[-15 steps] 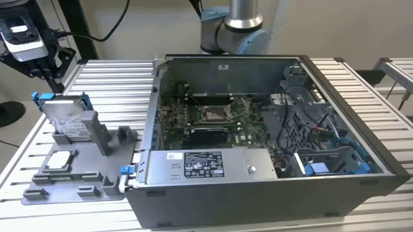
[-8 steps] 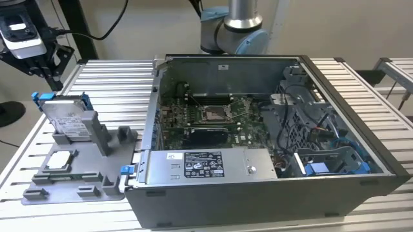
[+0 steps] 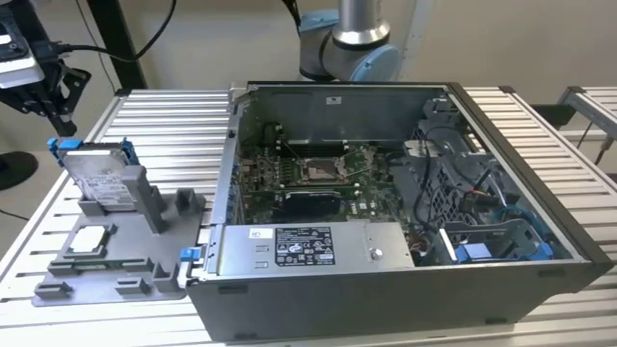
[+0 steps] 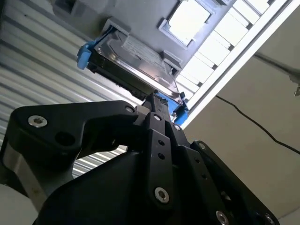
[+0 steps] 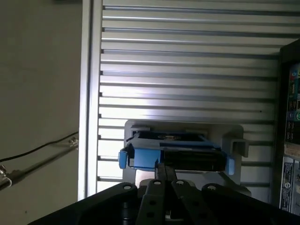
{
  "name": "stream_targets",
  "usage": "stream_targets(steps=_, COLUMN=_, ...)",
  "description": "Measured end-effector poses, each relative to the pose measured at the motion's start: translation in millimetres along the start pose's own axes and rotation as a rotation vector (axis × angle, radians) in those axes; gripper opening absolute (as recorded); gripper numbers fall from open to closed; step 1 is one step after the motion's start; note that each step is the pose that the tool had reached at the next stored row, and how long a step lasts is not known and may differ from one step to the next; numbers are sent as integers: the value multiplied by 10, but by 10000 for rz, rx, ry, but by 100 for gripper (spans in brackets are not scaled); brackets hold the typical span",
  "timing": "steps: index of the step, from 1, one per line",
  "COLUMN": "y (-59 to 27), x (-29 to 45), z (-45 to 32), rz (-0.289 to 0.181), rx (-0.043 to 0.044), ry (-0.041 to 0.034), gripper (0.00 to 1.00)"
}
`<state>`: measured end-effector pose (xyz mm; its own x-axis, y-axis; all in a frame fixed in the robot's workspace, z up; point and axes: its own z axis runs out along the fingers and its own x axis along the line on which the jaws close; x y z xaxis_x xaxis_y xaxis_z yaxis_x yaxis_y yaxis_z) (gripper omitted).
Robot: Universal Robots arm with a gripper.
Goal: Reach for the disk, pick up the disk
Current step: 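Reach for the disk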
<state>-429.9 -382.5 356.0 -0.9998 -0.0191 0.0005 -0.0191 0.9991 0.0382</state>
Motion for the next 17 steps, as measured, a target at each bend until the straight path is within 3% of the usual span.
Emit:
stream_targets(steps=5, y=2, x=108, z=1, rz=-1, rx=0, ry=0, gripper=0)
stream_targets(steps=17, y=2, x=118, z=1, rz=-2, rx=0, ry=0, gripper=0)
